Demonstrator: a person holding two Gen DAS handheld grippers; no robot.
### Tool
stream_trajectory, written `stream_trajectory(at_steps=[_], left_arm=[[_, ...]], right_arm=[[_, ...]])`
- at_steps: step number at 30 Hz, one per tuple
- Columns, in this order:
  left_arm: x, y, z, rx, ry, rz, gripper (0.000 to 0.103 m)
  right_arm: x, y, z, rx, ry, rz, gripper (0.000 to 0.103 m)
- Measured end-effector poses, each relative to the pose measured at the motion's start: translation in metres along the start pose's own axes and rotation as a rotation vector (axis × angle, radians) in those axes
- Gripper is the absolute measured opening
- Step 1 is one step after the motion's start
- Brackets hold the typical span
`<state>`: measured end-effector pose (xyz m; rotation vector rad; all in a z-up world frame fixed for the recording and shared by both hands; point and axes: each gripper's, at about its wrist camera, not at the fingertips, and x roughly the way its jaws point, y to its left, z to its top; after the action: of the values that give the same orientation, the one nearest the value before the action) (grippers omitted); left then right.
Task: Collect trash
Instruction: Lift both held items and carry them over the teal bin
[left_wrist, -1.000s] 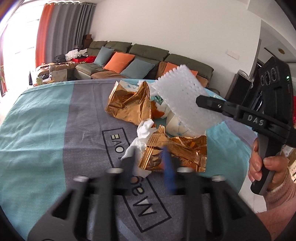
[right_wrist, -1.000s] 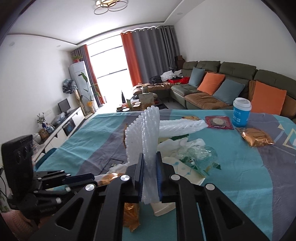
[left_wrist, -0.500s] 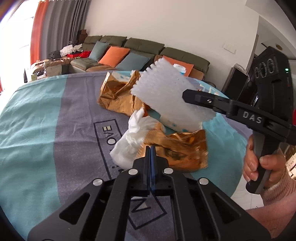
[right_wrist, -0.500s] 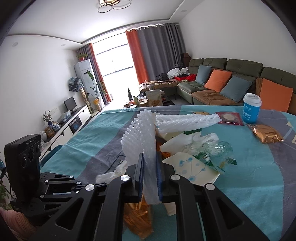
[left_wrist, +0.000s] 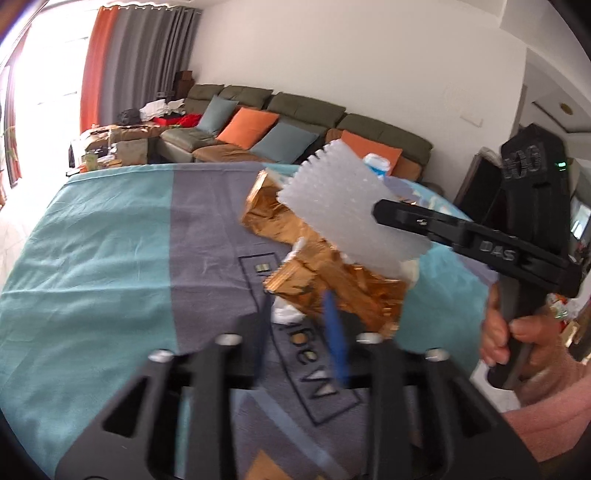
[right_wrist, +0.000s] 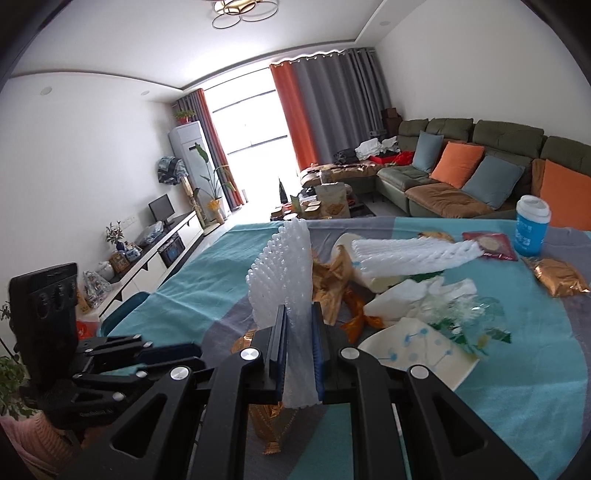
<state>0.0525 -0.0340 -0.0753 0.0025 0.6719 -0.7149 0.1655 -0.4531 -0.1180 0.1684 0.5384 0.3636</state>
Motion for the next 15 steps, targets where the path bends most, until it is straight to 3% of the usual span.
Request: stream_trajectory(at_steps=[3,5,9,10,12,15], left_arm=[[0.014,0.008,0.001,-0.023,0.043,0.002,0.05],[0.023,0.014,0.002,-0.057,0.056,-0.036,0.054],[0.041,0.022,0.005,-0.101,0.091,-0.095,0.053],[0.043,0.022,0.006,-0.106,0.094,-0.113,0.051],[0.044,0.021,0.006,-0.116,0.092,-0.14,0.026],[0.043,0.024,0.005,-0.141,0.084,-0.151,0.012]], right_arm=[[0.005,0.001,-0.003,0.016,0.01,0.01,0.011],[0.007,-0.001,-0.004,0.027,0.015,0.016,0.011],[0.013,-0.004,-0.006,0.042,0.027,0.019,0.011],[0.013,-0.004,-0.007,0.045,0.029,0.02,0.011],[0.014,-0.002,-0.008,0.047,0.032,0.022,0.011],[0.016,-0.003,-0.007,0.051,0.037,0.025,0.011]])
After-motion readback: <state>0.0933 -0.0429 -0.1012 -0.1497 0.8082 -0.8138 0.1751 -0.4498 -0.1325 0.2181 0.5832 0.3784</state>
